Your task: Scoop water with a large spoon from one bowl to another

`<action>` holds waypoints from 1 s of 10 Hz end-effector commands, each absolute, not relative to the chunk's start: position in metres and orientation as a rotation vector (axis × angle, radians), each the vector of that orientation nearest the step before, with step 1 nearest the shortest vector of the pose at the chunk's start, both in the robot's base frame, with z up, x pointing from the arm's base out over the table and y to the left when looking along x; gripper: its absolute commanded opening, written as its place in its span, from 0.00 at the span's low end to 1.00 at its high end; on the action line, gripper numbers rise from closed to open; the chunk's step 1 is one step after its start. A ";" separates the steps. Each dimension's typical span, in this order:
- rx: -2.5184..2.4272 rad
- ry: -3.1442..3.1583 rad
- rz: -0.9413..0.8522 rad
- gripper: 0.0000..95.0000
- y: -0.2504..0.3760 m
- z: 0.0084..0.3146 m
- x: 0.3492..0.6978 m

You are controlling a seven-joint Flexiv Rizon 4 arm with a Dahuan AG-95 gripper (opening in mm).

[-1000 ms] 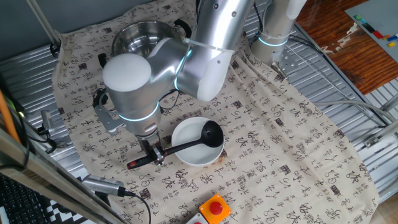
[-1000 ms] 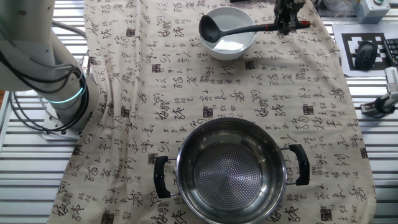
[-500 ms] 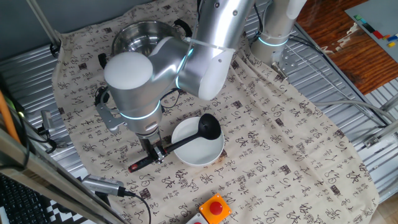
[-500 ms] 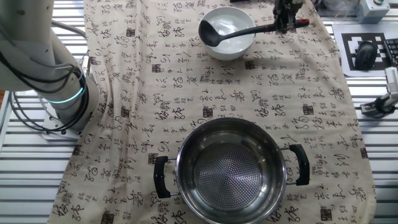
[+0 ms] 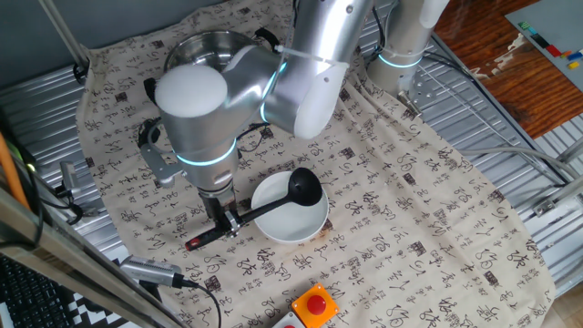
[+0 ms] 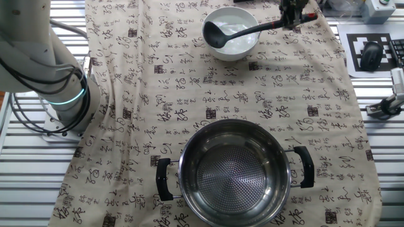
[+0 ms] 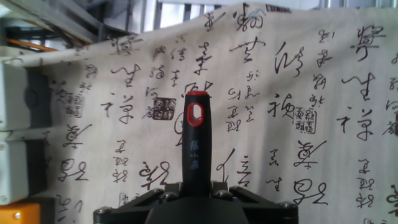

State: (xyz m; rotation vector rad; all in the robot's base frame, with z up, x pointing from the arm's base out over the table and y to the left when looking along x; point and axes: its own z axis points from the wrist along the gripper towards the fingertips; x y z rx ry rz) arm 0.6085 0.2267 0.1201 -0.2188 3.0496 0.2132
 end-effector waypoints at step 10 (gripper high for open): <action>-0.244 2.998 0.353 0.00 0.248 0.154 0.620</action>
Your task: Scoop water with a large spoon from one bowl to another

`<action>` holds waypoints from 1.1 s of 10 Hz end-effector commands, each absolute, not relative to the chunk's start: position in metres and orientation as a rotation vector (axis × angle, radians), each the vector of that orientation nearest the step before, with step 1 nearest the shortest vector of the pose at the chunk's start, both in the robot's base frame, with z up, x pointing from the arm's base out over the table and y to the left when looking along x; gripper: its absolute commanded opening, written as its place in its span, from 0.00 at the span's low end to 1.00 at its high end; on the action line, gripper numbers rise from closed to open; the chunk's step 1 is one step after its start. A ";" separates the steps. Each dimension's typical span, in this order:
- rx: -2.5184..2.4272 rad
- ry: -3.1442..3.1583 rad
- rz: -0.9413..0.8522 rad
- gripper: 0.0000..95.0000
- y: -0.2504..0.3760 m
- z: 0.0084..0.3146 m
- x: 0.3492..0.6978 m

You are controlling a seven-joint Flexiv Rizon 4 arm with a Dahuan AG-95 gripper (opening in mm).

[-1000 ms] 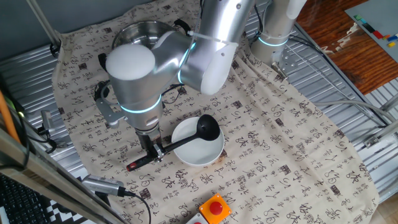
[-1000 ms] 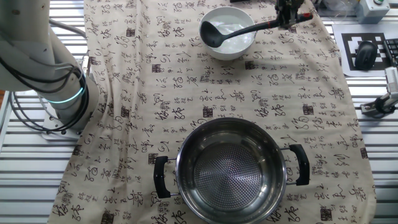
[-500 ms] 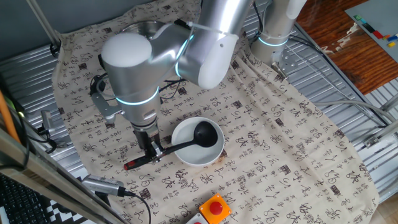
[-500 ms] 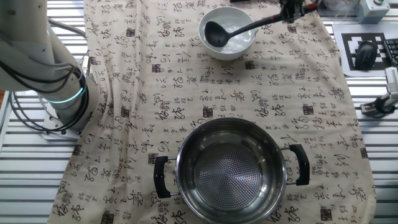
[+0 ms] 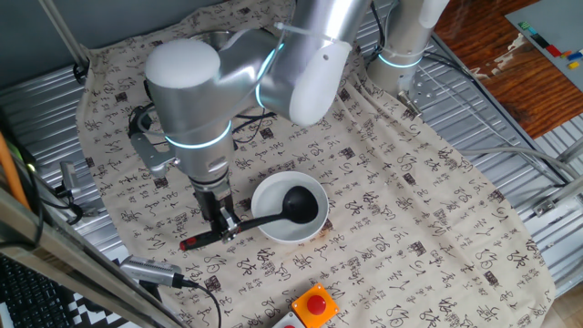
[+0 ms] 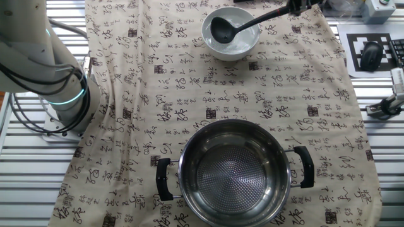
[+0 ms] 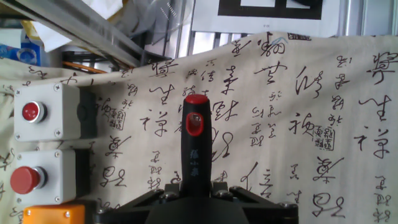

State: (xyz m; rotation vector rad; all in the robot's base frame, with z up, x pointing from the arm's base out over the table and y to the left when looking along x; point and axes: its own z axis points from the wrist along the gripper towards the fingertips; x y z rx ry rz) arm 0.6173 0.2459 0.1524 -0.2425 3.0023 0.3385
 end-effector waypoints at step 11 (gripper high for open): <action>-0.281 2.944 0.380 0.00 0.249 0.155 0.625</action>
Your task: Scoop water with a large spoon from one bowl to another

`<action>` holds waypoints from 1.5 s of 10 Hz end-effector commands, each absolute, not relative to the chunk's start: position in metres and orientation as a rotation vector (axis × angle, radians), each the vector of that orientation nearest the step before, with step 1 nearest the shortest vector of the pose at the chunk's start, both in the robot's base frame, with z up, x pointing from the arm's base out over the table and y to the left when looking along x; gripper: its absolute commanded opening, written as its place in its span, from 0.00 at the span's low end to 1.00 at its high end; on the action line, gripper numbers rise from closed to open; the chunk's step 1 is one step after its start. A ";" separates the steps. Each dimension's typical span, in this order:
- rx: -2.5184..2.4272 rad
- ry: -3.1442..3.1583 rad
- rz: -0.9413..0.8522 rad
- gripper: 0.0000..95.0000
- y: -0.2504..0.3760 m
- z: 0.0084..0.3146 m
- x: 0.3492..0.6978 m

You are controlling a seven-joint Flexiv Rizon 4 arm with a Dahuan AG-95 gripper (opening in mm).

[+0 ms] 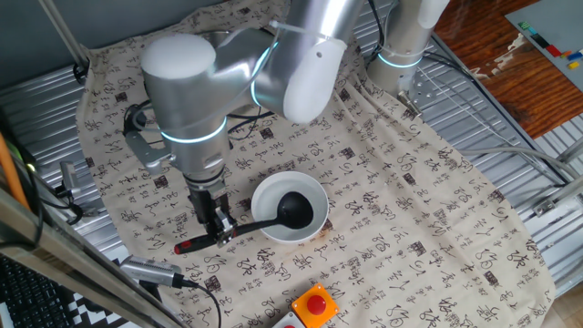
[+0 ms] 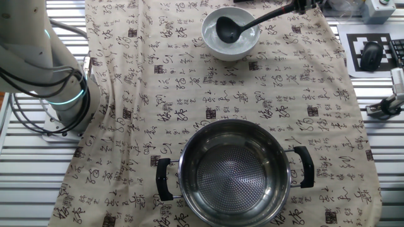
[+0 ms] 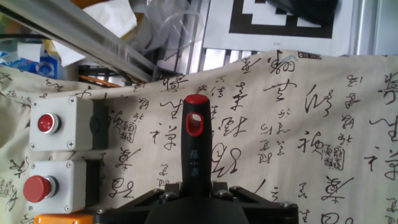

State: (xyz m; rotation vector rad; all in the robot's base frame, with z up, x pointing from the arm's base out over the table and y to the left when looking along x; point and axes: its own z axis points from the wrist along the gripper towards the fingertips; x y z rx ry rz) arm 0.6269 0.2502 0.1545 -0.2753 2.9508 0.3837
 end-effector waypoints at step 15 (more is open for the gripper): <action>-0.277 2.964 0.426 0.00 0.251 0.155 0.620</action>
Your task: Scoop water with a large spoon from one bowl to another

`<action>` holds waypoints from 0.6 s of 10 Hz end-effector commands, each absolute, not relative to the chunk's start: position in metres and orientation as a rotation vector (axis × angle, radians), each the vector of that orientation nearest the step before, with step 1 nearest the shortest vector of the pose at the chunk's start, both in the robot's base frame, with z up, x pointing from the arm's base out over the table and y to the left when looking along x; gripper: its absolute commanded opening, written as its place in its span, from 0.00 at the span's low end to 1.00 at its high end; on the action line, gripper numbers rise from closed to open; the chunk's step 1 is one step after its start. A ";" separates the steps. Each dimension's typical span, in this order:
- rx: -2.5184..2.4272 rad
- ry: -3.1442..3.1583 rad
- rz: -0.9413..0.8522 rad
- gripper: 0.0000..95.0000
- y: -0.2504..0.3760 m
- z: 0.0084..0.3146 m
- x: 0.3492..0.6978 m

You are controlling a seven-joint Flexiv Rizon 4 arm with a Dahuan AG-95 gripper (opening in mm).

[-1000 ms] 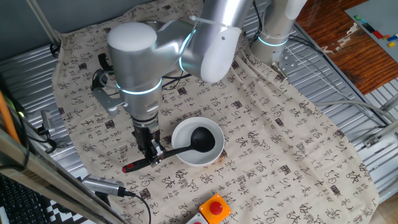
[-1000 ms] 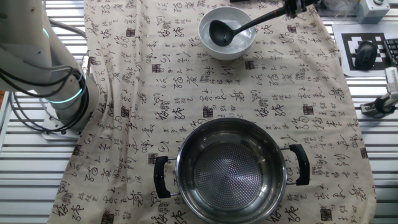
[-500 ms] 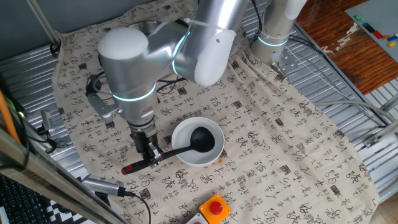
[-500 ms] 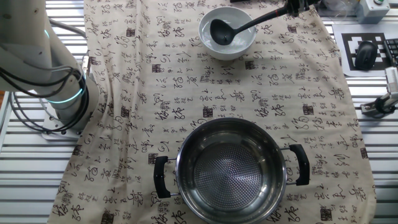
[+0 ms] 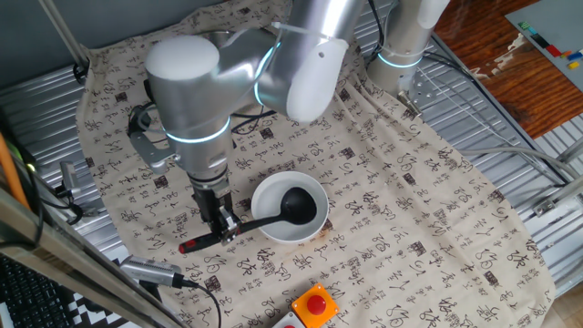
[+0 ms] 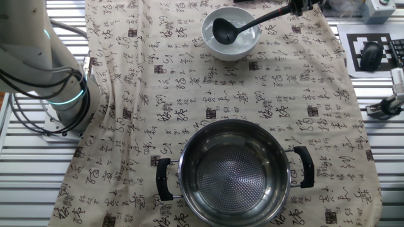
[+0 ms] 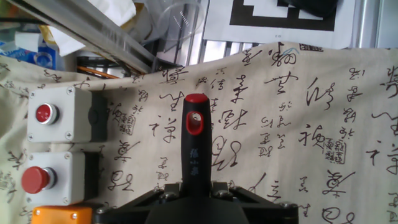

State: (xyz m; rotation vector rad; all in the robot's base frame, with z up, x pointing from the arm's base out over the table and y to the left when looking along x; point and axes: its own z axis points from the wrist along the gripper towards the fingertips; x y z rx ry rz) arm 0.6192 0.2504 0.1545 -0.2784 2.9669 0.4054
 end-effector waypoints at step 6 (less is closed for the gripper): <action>-0.277 2.957 0.499 0.00 0.251 0.155 0.619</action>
